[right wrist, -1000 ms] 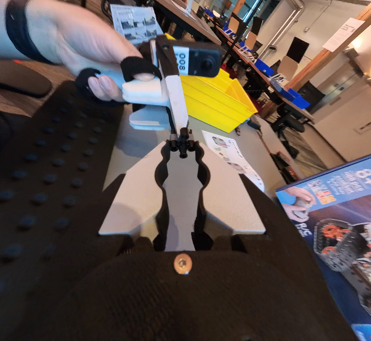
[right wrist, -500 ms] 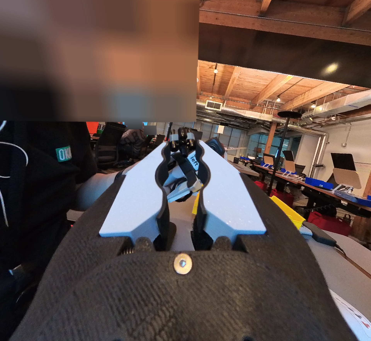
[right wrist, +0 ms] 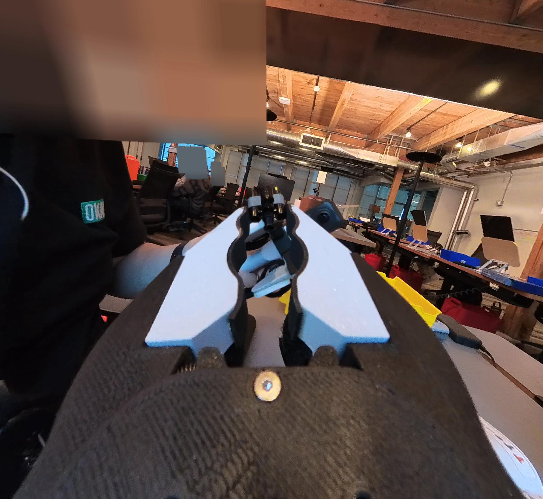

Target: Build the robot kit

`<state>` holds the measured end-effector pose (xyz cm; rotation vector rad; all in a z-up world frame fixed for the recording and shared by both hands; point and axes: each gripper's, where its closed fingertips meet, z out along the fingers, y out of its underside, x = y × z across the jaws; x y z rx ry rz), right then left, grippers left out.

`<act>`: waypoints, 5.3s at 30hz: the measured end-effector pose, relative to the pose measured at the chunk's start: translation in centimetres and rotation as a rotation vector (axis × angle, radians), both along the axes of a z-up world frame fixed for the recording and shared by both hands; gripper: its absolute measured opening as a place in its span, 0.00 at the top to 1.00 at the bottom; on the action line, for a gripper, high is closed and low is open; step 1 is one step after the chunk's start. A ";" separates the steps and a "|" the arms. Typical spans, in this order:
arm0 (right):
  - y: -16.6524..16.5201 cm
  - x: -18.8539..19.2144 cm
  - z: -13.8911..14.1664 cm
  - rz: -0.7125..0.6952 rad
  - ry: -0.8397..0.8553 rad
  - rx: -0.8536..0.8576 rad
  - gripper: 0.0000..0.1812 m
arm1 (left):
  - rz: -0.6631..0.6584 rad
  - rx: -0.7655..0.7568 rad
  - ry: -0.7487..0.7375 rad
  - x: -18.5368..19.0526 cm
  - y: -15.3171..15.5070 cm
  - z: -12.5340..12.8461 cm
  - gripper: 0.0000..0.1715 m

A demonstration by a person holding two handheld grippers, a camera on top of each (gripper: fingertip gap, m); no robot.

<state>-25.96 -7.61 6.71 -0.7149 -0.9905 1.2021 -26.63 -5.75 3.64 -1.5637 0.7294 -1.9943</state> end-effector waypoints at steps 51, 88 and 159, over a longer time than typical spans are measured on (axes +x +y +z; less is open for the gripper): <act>7.7 -3.9 -12.7 -0.483 -0.644 0.107 0.88 | 0.055 -0.163 0.224 -1.6 4.5 -9.9 0.94; 5.1 -4.5 -11.4 -0.382 -0.598 0.161 0.88 | -0.012 -0.167 0.060 -2.6 2.9 -8.6 0.98; 20.0 2.1 -13.4 -0.954 -0.562 -0.522 0.98 | 0.739 0.271 0.087 -7.7 21.4 3.0 0.73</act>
